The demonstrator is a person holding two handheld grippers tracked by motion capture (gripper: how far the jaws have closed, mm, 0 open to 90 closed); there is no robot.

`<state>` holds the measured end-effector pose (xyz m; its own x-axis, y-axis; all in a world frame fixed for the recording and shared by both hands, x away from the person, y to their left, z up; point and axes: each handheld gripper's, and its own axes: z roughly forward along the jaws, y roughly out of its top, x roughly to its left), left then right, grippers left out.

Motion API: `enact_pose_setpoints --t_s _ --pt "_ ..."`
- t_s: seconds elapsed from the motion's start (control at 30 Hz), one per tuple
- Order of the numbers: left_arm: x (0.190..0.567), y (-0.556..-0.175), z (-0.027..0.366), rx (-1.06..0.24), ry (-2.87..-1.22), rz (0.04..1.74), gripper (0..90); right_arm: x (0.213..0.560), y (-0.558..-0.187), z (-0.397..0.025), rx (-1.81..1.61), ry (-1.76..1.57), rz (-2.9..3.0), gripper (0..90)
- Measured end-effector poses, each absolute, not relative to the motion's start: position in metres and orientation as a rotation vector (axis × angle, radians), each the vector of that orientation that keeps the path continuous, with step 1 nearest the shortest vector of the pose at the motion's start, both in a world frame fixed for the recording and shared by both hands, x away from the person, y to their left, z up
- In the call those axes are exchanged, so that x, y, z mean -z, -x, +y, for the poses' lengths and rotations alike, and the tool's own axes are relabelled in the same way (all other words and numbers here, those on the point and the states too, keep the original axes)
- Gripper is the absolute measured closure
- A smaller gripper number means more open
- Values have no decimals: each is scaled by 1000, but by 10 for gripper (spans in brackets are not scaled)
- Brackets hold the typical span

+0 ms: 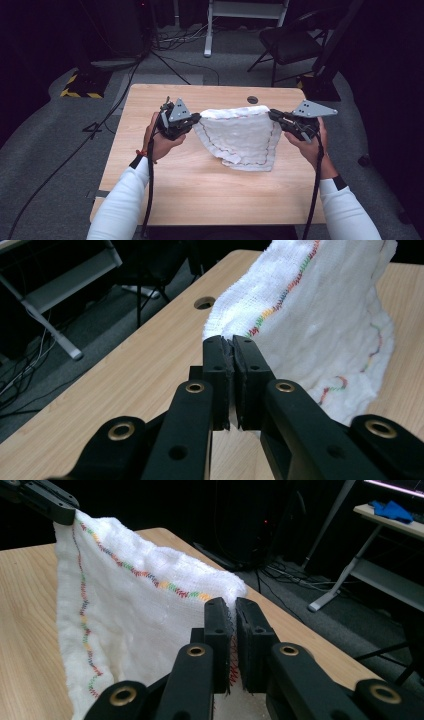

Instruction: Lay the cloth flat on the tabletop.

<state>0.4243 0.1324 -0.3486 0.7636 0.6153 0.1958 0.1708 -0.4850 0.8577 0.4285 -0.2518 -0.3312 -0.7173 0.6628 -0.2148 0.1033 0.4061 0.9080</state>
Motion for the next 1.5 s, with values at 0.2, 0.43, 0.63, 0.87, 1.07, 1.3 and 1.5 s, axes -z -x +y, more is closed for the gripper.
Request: enact_pose_setpoints --t_s 0.2,0.43,0.63,0.87,1.07,1.3,1.5 --pt "335 -410 127 -636 -2016 531 853 318 -417 -256 -1330 -628 2070 850" --pt "327 -390 128 -635 -1996 482 853 310 -401 -263 -1365 -599 2054 851" --pt "316 -370 131 -631 -1983 439 853 303 -380 -269 -1403 -564 2054 852" --pt "306 -353 132 -631 -1986 397 853 292 -358 -271 -1445 -532 2053 852" --pt "325 -382 128 -588 -2049 465 851 307 -381 -265 -1386 -585 2100 851" --pt "366 -442 119 -531 -2110 588 848 342 -437 -260 -1298 -706 2165 851" --pt "398 -488 108 -558 -2118 684 847 372 -486 -250 -1187 -777 2198 851"
